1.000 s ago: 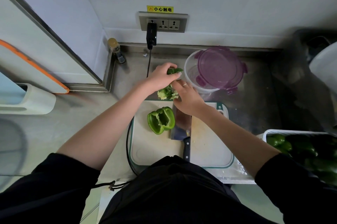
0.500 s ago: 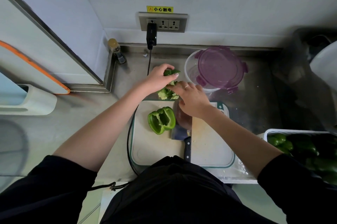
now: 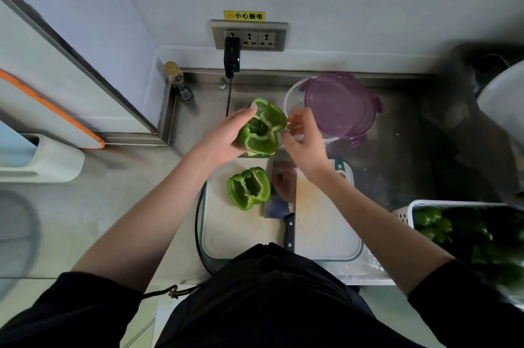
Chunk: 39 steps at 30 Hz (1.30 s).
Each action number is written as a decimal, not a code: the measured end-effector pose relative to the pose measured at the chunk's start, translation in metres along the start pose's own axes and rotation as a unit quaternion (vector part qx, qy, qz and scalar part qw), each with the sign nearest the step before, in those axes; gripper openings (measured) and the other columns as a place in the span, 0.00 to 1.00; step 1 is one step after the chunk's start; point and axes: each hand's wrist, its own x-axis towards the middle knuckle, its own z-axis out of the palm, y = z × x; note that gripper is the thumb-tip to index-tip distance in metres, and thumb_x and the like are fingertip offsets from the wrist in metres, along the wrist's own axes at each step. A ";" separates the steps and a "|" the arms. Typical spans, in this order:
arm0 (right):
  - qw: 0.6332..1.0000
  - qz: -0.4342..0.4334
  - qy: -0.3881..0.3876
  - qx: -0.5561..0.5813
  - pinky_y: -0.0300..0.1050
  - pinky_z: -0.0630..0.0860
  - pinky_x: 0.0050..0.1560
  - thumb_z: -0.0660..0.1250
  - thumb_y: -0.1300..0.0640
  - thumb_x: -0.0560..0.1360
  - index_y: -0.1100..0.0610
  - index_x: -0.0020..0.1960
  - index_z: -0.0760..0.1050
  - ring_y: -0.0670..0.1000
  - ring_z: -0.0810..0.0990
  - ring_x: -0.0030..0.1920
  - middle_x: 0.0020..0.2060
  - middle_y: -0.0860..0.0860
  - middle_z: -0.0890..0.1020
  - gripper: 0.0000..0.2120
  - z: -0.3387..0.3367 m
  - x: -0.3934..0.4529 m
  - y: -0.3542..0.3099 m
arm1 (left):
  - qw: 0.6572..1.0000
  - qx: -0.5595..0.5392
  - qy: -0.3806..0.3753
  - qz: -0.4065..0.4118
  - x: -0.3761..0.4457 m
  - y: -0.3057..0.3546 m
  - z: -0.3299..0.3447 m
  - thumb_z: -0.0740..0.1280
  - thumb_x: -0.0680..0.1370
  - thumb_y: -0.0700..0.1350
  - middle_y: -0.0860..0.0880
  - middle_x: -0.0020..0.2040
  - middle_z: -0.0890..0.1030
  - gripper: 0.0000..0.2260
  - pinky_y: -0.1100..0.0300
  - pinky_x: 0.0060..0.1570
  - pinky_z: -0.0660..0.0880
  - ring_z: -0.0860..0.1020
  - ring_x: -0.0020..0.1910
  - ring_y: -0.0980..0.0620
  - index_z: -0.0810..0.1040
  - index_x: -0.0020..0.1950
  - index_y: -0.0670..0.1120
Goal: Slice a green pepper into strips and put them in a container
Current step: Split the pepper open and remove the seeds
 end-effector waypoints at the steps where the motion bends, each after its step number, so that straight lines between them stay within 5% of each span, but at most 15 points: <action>1: 0.998 0.053 -0.015 0.038 0.43 0.78 0.44 0.66 0.59 0.75 0.53 0.53 0.64 0.50 0.78 0.44 0.46 0.51 0.75 0.12 0.001 -0.003 -0.001 | 1.000 -0.016 0.000 0.002 -0.001 -0.001 0.000 0.61 0.80 0.48 0.38 0.63 0.75 0.21 0.52 0.47 0.80 0.76 0.61 0.41 0.68 0.70 0.40; 4: 0.976 0.182 -0.088 0.079 0.49 0.82 0.38 0.66 0.50 0.77 0.53 0.56 0.59 0.54 0.80 0.36 0.44 0.56 0.76 0.17 0.006 -0.012 -0.006 | 0.999 -0.035 -0.002 0.015 -0.003 -0.006 -0.002 0.63 0.78 0.48 0.37 0.65 0.73 0.24 0.51 0.51 0.79 0.75 0.62 0.40 0.66 0.71 0.39; 8: 0.987 0.146 -0.056 -0.043 0.56 0.82 0.35 0.67 0.58 0.74 0.54 0.55 0.60 0.56 0.82 0.33 0.39 0.54 0.77 0.16 0.019 -0.014 -0.005 | 0.997 0.052 -0.025 0.047 -0.008 -0.013 0.004 0.68 0.74 0.49 0.41 0.64 0.76 0.23 0.48 0.56 0.77 0.77 0.60 0.42 0.71 0.68 0.46; 12: 0.978 0.171 -0.100 -0.062 0.46 0.80 0.27 0.60 0.64 0.76 0.56 0.56 0.60 0.51 0.82 0.27 0.44 0.62 0.80 0.13 0.021 -0.008 -0.009 | 0.988 0.135 0.022 0.067 -0.009 -0.018 0.011 0.65 0.78 0.44 0.44 0.60 0.79 0.15 0.50 0.59 0.76 0.78 0.58 0.46 0.74 0.65 0.49; 16: 0.962 0.156 -0.098 -0.202 0.56 0.81 0.40 0.62 0.63 0.75 0.59 0.61 0.60 0.61 0.83 0.40 0.47 0.63 0.80 0.17 0.028 0.000 -0.009 | 0.974 0.211 0.066 0.041 -0.007 -0.020 0.013 0.65 0.79 0.46 0.48 0.60 0.76 0.13 0.53 0.61 0.74 0.76 0.59 0.49 0.72 0.63 0.53; 19: 0.943 0.143 -0.097 -0.286 0.51 0.76 0.47 0.60 0.65 0.76 0.65 0.71 0.52 0.63 0.79 0.52 0.54 0.63 0.78 0.27 0.035 0.003 -0.011 | 0.954 0.277 0.098 0.060 -0.003 -0.024 0.023 0.62 0.80 0.45 0.51 0.58 0.75 0.14 0.60 0.53 0.72 0.74 0.56 0.53 0.69 0.66 0.53; 23: 0.945 0.131 -0.120 -0.274 0.50 0.76 0.45 0.60 0.67 0.75 0.60 0.77 0.41 0.58 0.79 0.49 0.47 0.57 0.76 0.38 0.026 0.011 -0.011 | 0.953 0.242 0.172 0.055 0.003 -0.017 0.022 0.58 0.80 0.37 0.47 0.57 0.75 0.17 0.56 0.48 0.74 0.75 0.52 0.50 0.67 0.68 0.50; 26: 0.967 0.165 -0.029 -0.192 0.52 0.81 0.40 0.61 0.69 0.75 0.56 0.73 0.56 0.56 0.82 0.40 0.44 0.57 0.78 0.30 0.007 0.019 0.000 | 0.976 0.111 0.186 0.029 0.001 -0.006 0.005 0.58 0.79 0.32 0.45 0.59 0.73 0.21 0.50 0.49 0.75 0.74 0.55 0.46 0.66 0.69 0.49; 29: 0.976 0.182 -0.055 -0.104 0.45 0.80 0.32 0.64 0.64 0.77 0.59 0.63 0.71 0.52 0.82 0.31 0.39 0.57 0.82 0.14 -0.001 0.018 0.009 | 0.980 0.063 0.184 0.033 -0.006 -0.003 -0.006 0.58 0.76 0.26 0.45 0.56 0.73 0.24 0.47 0.45 0.75 0.74 0.55 0.44 0.67 0.68 0.47; 31: 0.972 0.112 -0.073 -0.196 0.44 0.77 0.34 0.64 0.58 0.78 0.58 0.54 0.76 0.52 0.82 0.34 0.38 0.54 0.83 0.07 0.002 0.016 0.011 | 0.980 0.074 0.178 0.038 -0.008 -0.005 -0.012 0.59 0.74 0.25 0.45 0.55 0.74 0.25 0.49 0.43 0.75 0.73 0.56 0.44 0.68 0.67 0.46; 34: 0.950 -0.001 -0.089 -0.300 0.44 0.71 0.39 0.60 0.57 0.78 0.56 0.52 0.76 0.56 0.80 0.43 0.45 0.54 0.81 0.07 0.009 0.004 0.014 | 0.968 0.161 0.189 0.037 -0.013 -0.012 -0.018 0.63 0.73 0.27 0.45 0.57 0.74 0.25 0.51 0.47 0.76 0.74 0.57 0.45 0.68 0.67 0.45; 39: 0.926 0.159 -0.261 -0.223 0.48 0.80 0.39 0.62 0.40 0.76 0.52 0.60 0.68 0.53 0.81 0.39 0.45 0.52 0.80 0.20 0.030 -0.029 0.026 | 0.921 0.309 0.233 0.036 -0.025 -0.036 -0.043 0.73 0.70 0.35 0.48 0.50 0.79 0.19 0.59 0.47 0.74 0.78 0.49 0.50 0.74 0.59 0.42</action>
